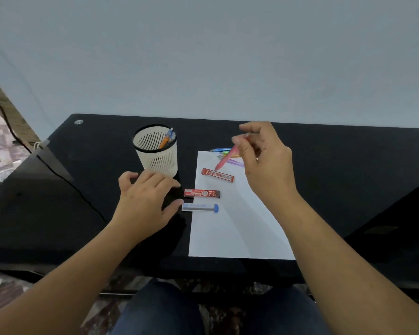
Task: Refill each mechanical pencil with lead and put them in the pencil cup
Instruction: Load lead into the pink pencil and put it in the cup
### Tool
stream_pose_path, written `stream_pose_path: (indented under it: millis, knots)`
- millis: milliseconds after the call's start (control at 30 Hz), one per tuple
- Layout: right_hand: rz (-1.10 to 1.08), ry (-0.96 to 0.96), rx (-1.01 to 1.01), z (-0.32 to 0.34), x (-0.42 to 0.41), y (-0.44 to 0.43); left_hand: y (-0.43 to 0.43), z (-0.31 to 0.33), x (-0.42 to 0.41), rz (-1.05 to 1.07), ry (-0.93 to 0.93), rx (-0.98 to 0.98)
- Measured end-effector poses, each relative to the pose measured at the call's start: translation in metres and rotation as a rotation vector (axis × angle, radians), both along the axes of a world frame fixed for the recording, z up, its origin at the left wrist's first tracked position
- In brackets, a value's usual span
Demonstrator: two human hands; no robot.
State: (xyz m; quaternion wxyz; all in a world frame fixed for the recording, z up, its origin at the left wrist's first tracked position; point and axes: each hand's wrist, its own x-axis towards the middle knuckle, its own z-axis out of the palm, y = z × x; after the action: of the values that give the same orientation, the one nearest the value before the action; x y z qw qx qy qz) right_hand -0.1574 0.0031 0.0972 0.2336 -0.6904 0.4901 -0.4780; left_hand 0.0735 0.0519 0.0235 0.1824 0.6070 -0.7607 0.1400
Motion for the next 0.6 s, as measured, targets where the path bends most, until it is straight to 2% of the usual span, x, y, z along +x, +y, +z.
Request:
stream_pose_path:
  millis: [100, 333, 600]
  knots:
    - [0.015, -0.047, -0.048, 0.006, 0.021, -0.01, -0.005, 0.008, 0.024, 0.077, -0.011, -0.077]
    - [0.073, -0.143, -0.127, 0.007, 0.075, -0.034, -0.022, 0.026, 0.068, 0.226, 0.009, -0.123]
    - [0.113, 0.034, -0.068, -0.014, 0.114, -0.059, -0.037, 0.023, 0.096, 0.293, 0.015, -0.113]
